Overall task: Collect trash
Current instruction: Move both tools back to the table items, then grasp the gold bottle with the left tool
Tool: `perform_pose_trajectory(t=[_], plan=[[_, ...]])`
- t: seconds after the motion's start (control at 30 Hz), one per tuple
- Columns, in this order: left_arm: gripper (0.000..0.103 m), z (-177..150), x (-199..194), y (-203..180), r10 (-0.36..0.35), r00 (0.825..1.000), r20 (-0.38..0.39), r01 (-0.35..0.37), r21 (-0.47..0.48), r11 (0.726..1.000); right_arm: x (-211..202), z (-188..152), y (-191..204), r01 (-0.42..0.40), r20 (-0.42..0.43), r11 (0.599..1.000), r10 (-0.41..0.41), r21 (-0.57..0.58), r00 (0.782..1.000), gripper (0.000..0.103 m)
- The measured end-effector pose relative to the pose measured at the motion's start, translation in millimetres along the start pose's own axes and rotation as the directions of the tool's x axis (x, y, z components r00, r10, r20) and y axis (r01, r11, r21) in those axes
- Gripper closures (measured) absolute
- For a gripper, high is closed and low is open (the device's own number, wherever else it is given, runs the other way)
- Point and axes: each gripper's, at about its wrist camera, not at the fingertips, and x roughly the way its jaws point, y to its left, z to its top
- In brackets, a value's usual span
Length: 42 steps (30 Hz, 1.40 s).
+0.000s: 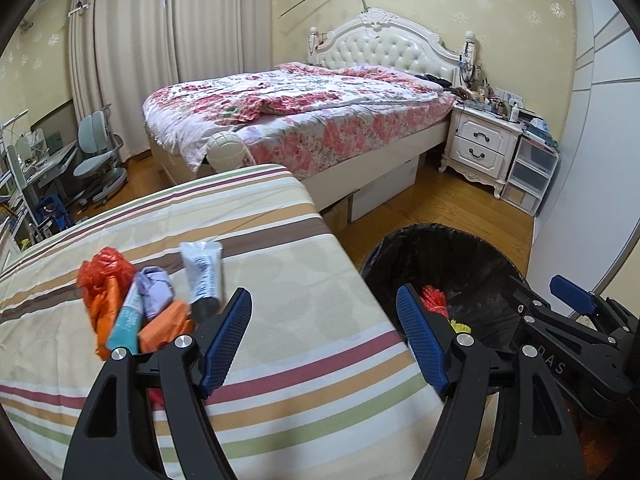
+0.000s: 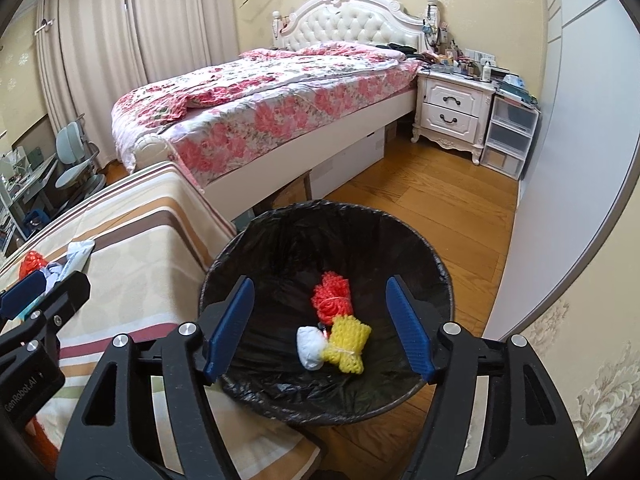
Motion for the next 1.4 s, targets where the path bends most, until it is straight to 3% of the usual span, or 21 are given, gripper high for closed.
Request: perform_pose_trajectory(t=[0.33,0.83,1.13,1.4], plan=[[0.03,-19,-26,56,0.088,0.996,0.004,-0.087,-0.062,0.994,-12,-14,46,-0.079,-0.02,0.995,0.078,-0.062,0.997,0.036],[0.03,-51,-37,126,0.186,0.981,-0.062,-0.193,-0.154,0.969,-23,-33,108,-0.168,-0.061,0.973,0.16,-0.157,0.985,0.036],[0.03,-59,-23,138,0.159,0.98,-0.12,-0.178,-0.169,0.969,-21,-40,127,-0.188,-0.083,0.963,0.175,-0.191,0.981,0.036],[0.049,-65,-13,138,0.109,0.979,-0.175,-0.135,-0.144,0.98,-17,-44,135,-0.199,-0.1,0.959,0.182,-0.203,0.978,0.036]])
